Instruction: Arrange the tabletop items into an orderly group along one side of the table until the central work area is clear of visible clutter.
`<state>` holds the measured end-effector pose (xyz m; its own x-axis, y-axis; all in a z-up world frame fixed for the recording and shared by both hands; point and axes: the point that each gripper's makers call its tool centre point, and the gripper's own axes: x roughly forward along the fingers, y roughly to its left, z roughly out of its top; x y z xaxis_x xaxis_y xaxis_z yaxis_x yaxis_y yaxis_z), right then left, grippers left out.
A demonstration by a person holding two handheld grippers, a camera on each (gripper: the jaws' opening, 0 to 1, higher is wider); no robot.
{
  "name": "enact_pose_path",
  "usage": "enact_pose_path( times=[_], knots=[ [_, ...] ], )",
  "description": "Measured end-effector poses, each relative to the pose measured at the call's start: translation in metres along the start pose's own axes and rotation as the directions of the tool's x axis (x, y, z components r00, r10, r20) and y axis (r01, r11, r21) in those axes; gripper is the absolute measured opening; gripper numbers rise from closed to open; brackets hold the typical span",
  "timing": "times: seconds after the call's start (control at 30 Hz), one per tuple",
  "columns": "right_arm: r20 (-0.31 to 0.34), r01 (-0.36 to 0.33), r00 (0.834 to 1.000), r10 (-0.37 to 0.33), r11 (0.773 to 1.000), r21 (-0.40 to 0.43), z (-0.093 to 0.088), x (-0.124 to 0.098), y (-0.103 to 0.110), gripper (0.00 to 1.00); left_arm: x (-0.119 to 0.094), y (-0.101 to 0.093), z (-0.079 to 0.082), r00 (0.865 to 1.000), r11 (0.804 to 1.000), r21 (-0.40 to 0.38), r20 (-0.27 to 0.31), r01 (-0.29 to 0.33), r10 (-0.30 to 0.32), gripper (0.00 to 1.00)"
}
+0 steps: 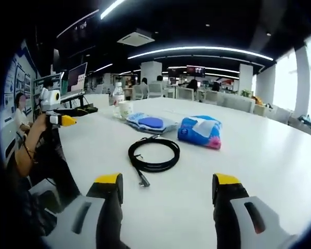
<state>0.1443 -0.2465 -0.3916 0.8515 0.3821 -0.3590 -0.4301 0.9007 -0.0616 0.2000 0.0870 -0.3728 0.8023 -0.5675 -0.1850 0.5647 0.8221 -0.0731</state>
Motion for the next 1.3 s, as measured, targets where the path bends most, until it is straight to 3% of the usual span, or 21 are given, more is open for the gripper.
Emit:
enact_pose_path(
  times=[0.07, 0.27, 0.37, 0.53, 0.7, 0.8, 1.03, 1.13, 1.3],
  knots=[
    [0.015, 0.026, 1.0, -0.025, 1.0, -0.013, 0.0, -0.001, -0.002, 0.72, -0.005, 0.001, -0.003, 1.0, 1.0, 0.013, 0.008, -0.019, 0.019, 1.0],
    [0.0, 0.006, 1.0, -0.006, 1.0, -0.012, -0.008, -0.001, 0.009, 0.79, -0.013, 0.007, -0.006, 0.999, 0.999, -0.013, 0.023, -0.04, 0.04, 1.0],
    [-0.005, 0.038, 0.999, -0.038, 0.999, 0.015, -0.01, -0.002, 0.006, 0.81, -0.017, 0.01, -0.004, 0.997, 0.998, -0.008, 0.042, -0.061, 0.061, 1.0],
    [0.041, 0.026, 0.999, -0.028, 0.998, 0.058, 0.0, -0.001, 0.008, 0.86, -0.018, 0.013, -0.008, 0.997, 0.997, -0.007, 0.031, -0.074, 0.074, 1.0],
    [0.037, 0.018, 0.999, -0.022, 0.995, 0.102, 0.001, 0.001, 0.01, 0.94, -0.021, 0.013, -0.007, 0.996, 0.997, -0.016, 0.043, -0.081, 0.082, 1.0],
    [0.025, 0.034, 0.999, -0.037, 0.993, 0.116, -0.002, 0.003, 0.007, 0.98, -0.021, 0.017, -0.009, 0.994, 0.995, 0.003, 0.021, -0.104, 0.104, 1.0],
    [0.028, 0.074, 0.997, -0.076, 0.993, 0.092, -0.002, 0.003, 0.001, 1.0, -0.02, 0.013, -0.01, 0.994, 0.994, 0.016, 0.011, -0.105, 0.105, 1.0],
    [0.068, 0.058, 0.996, -0.066, 0.992, 0.109, 0.005, 0.001, 0.004, 1.0, -0.019, 0.012, -0.01, 0.994, 0.994, 0.02, 0.011, -0.108, 0.108, 1.0],
    [0.071, 0.037, 0.997, -0.044, 0.995, 0.092, 0.005, 0.0, 0.009, 1.0, -0.012, 0.005, -0.01, 0.997, 0.996, 0.02, 0.002, -0.081, 0.081, 1.0]
  ],
)
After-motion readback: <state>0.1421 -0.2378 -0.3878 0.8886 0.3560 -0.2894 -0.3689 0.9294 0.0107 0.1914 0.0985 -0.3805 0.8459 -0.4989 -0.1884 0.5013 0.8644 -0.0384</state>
